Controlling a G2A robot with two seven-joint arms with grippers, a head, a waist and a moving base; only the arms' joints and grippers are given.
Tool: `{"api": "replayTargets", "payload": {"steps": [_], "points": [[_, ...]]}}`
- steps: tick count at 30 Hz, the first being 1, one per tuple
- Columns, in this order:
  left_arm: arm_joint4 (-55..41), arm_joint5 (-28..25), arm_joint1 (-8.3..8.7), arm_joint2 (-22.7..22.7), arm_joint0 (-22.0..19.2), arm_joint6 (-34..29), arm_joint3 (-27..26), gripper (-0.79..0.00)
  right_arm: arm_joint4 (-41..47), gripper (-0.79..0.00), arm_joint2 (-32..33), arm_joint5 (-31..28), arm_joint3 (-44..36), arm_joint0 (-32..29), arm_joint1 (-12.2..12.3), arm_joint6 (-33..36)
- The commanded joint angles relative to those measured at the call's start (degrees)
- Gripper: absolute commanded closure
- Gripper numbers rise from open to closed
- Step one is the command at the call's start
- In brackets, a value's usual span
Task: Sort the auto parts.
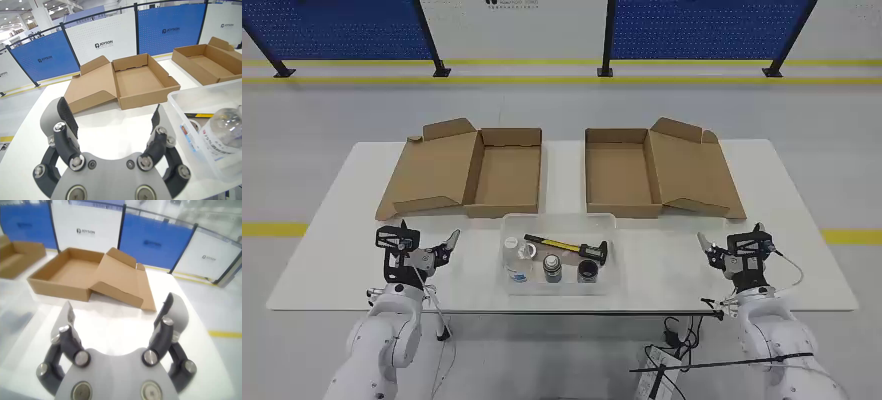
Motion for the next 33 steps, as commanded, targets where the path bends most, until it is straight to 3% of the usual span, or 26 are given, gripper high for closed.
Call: {"api": "replayTargets", "payload": {"steps": [1, 20, 33], "points": [[0.0, 0.0, 0.0, 0.0, 0.0, 0.0, 0.0, -0.784, 0.0, -0.784, 0.0, 0.0, 0.0, 0.0, 0.0, 0.0], [0.36, -0.25, -0.01, 0.17, -0.31, 0.21, -0.47, -0.785, 0.0, -0.785, 0.0, 0.0, 0.0, 0.0, 0.0, 0.0], [1.42, -6.84, -0.52, 6.59, -6.79, -1.93, -6.47, -0.785, 0.0, -0.785, 0.0, 0.0, 0.0, 0.0, 0.0, 0.0]]}}
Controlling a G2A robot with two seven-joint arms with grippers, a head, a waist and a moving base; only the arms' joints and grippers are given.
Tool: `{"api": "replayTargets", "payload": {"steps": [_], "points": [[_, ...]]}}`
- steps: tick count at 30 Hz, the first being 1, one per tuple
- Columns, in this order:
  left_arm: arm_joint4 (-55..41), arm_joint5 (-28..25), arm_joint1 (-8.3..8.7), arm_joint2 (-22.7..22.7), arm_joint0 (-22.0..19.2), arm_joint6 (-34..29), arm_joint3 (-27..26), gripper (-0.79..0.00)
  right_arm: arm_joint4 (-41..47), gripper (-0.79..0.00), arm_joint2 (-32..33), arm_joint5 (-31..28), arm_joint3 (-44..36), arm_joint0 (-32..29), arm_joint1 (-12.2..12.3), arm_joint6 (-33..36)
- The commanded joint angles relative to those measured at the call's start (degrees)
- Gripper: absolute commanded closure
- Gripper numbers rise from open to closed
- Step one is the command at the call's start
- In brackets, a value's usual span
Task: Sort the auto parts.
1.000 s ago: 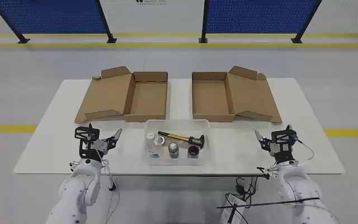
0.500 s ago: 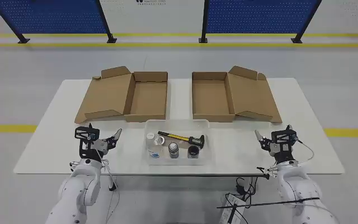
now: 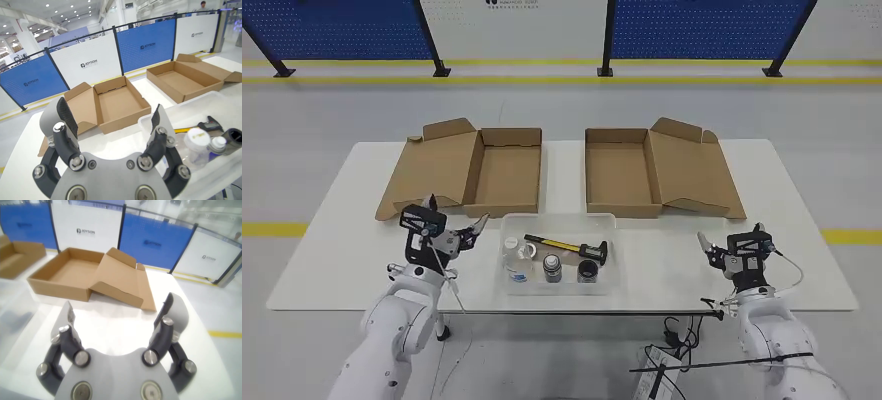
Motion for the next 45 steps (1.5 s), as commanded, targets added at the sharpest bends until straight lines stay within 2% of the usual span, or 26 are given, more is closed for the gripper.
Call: {"api": "replayTargets", "payload": {"steps": [1, 8, 17, 21, 27, 35, 45], "points": [[-0.55, -1.44, -0.12, 1.57, -0.96, -1.13, -1.35, -0.785, 0.0, -0.785, 0.0, 0.0, 0.0, 0.0, 0.0, 0.0], [1.8, -5.49, -0.22, 5.66, -1.22, -3.96, -5.88, -0.785, 0.0, -0.785, 0.0, 0.0, 0.0, 0.0, 0.0, 0.0], [7.76, -6.88, 0.02, 7.55, 3.52, -2.82, -7.22, -0.785, 0.0, -0.785, 0.0, 0.0, 0.0, 0.0, 0.0, 0.0], [5.25, -6.35, -0.06, 7.56, 5.49, -3.82, -6.63, -0.785, 0.0, -0.785, 0.0, 0.0, 0.0, 0.0, 0.0, 0.0], [6.54, -5.24, -0.14, 8.15, 5.73, -3.38, -3.19, -0.785, 0.0, -0.785, 0.0, 0.0, 0.0, 0.0, 0.0, 0.0], [-0.52, -4.68, -0.64, 9.02, 3.6, -8.08, 0.78, -0.785, 0.0, -0.785, 0.0, 0.0, 0.0, 0.0, 0.0, 0.0], [-3.38, -4.04, -0.96, 9.97, 1.75, -11.72, 2.94, -0.785, 0.0, -0.785, 0.0, 0.0, 0.0, 0.0, 0.0, 0.0]]}}
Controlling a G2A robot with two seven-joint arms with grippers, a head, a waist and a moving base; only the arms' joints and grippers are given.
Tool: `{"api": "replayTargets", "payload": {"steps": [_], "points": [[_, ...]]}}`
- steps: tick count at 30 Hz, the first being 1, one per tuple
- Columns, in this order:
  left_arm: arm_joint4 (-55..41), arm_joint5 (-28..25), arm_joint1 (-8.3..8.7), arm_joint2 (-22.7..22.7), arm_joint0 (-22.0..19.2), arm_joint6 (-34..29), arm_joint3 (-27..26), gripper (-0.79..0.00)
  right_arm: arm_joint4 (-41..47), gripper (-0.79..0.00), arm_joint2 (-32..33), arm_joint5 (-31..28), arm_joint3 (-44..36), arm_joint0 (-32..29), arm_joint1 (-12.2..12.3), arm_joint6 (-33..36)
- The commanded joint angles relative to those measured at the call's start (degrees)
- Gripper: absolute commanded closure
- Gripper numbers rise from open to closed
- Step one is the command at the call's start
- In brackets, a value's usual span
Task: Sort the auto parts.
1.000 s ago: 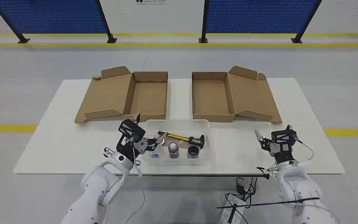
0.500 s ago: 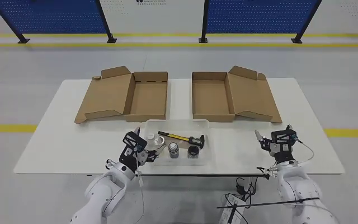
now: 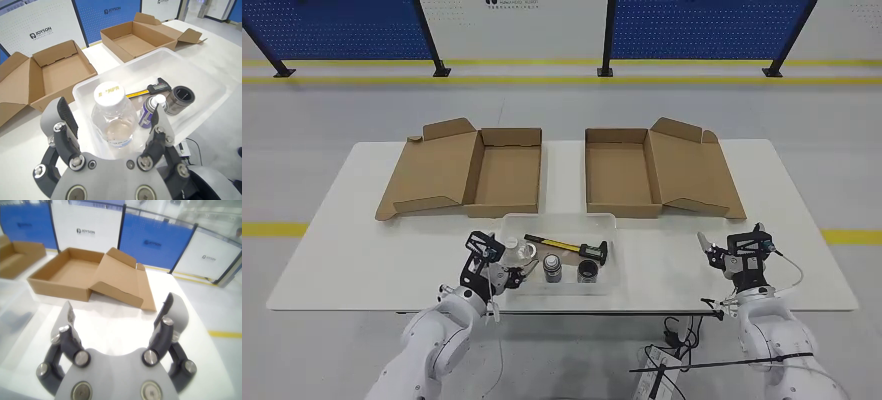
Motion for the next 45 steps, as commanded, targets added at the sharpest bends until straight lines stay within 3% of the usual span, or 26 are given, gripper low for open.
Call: {"api": "replayTargets", "payload": {"steps": [1, 9, 10, 12, 15, 18, 20, 28, 33, 36, 37, 42, 45], "points": [[-0.62, 0.08, -0.05, 0.14, -0.32, -0.71, 0.31, -0.785, 0.0, -0.785, 0.0, 0.0, 0.0, 0.0, 0.0, 0.0], [-1.21, 0.39, -0.23, 0.98, -1.17, -1.62, 1.36, -0.785, 0.0, -0.785, 0.0, 0.0, 0.0, 0.0, 0.0, 0.0], [-1.25, 0.52, -0.26, 1.13, -1.2, -1.57, 1.41, -0.705, 0.0, -0.785, 0.0, 0.0, 0.0, 0.0, 0.0, 0.0], [-0.08, 0.57, -0.26, 1.47, -1.21, -1.2, 1.46, -0.634, 0.0, -0.785, 0.0, 0.0, 0.0, 0.0, 0.0, 0.0], [-0.18, 0.73, -0.32, 1.89, -0.88, -0.79, 2.0, -0.6, 0.0, -0.785, 0.0, 0.0, 0.0, 0.0, 0.0, 0.0], [1.07, 0.46, -0.3, 2.29, -0.76, -0.63, 2.34, -0.68, 0.0, -0.785, 0.0, 0.0, 0.0, 0.0, 0.0, 0.0], [0.61, 0.46, -0.33, 2.37, -0.8, -0.76, 2.43, -0.693, 0.0, -0.785, 0.0, 0.0, 0.0, 0.0, 0.0, 0.0], [0.82, 0.86, -0.45, 2.74, -1.66, -0.42, 2.57, -0.699, 0.0, -0.785, 0.0, 0.0, 0.0, 0.0, 0.0, 0.0], [0.85, 0.91, -0.52, 2.96, -2.01, -0.22, 2.45, -0.64, 0.0, -0.785, 0.0, 0.0, 0.0, 0.0, 0.0, 0.0], [1.08, 0.77, -0.54, 3.11, -2.25, -0.11, 2.63, -0.539, 0.0, -0.785, 0.0, 0.0, 0.0, 0.0, 0.0, 0.0], [1.1, 0.72, -0.55, 3.17, -2.32, -0.1, 2.69, -0.428, 0.0, -0.785, 0.0, 0.0, 0.0, 0.0, 0.0, 0.0], [1.41, 0.58, -0.6, 3.43, -2.66, 0.02, 2.97, -0.231, 0.0, -0.785, 0.0, 0.0, 0.0, 0.0, 0.0, 0.0], [1.55, 0.6, -0.62, 3.49, -2.91, 0.11, 3.03, 0.0, 0.0, -0.785, 0.0, 0.0, 0.0, 0.0, 0.0, 0.0]]}}
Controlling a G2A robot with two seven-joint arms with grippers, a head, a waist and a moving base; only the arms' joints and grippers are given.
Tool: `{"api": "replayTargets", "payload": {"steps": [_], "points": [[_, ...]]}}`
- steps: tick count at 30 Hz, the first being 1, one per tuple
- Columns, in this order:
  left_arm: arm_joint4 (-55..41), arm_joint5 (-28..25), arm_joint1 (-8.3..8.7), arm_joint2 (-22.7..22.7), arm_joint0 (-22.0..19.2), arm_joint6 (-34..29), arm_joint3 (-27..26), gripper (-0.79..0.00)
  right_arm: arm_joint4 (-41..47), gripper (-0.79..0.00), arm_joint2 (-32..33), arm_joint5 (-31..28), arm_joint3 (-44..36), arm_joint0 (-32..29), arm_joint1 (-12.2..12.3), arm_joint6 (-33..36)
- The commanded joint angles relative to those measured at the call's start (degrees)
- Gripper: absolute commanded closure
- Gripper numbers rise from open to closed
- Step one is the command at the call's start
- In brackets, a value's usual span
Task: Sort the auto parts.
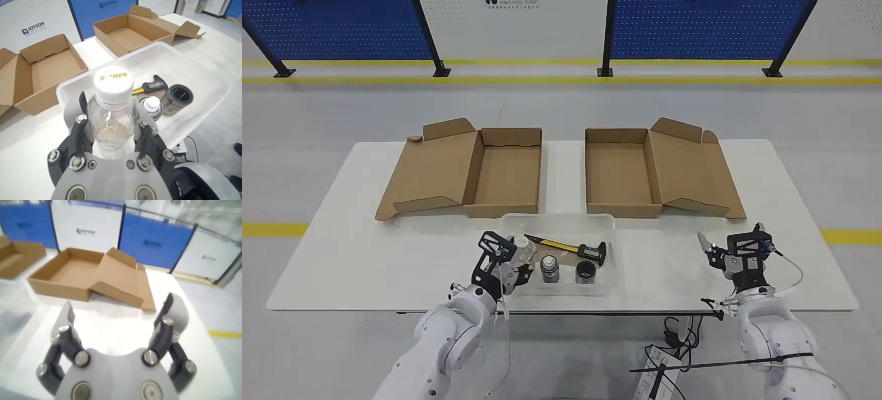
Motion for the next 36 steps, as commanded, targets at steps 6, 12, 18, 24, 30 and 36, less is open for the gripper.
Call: {"api": "replayTargets", "payload": {"steps": [6, 12, 18, 24, 30, 36], "points": [[-1.02, -0.44, -0.02, -0.48, -0.43, 0.35, -1.01, 0.0, 0.0, -0.785, 0.0, 0.0, 0.0, 0.0, 0.0, 0.0], [-3.64, -0.45, -0.02, -1.99, -1.25, -0.12, -3.47, 0.0, 0.0, -0.785, 0.0, 0.0, 0.0, 0.0, 0.0, 0.0], [-8.92, -1.04, 0.0, -4.46, -2.49, -1.34, -7.46, 0.0, 0.0, -0.785, 0.0, 0.0, 0.0, 0.0, 0.0, 0.0], [-15.54, -4.14, 0.22, -6.75, -2.26, -4.82, -13.94, 0.0, 0.0, -0.785, 0.0, 0.0, 0.0, 0.0, 0.0, 0.0], [-22.92, -9.98, 0.68, -8.59, -0.83, -9.06, -19.9, 0.0, 0.0, -0.785, 0.0, 0.0, 0.0, 0.0, 0.0, 0.0], [-34.53, -16.03, 1.4, -11.44, -0.14, -16.19, -24.66, 0.0, 0.0, -0.785, 0.0, 0.0, 0.0, 0.0, 0.0, 0.0]]}}
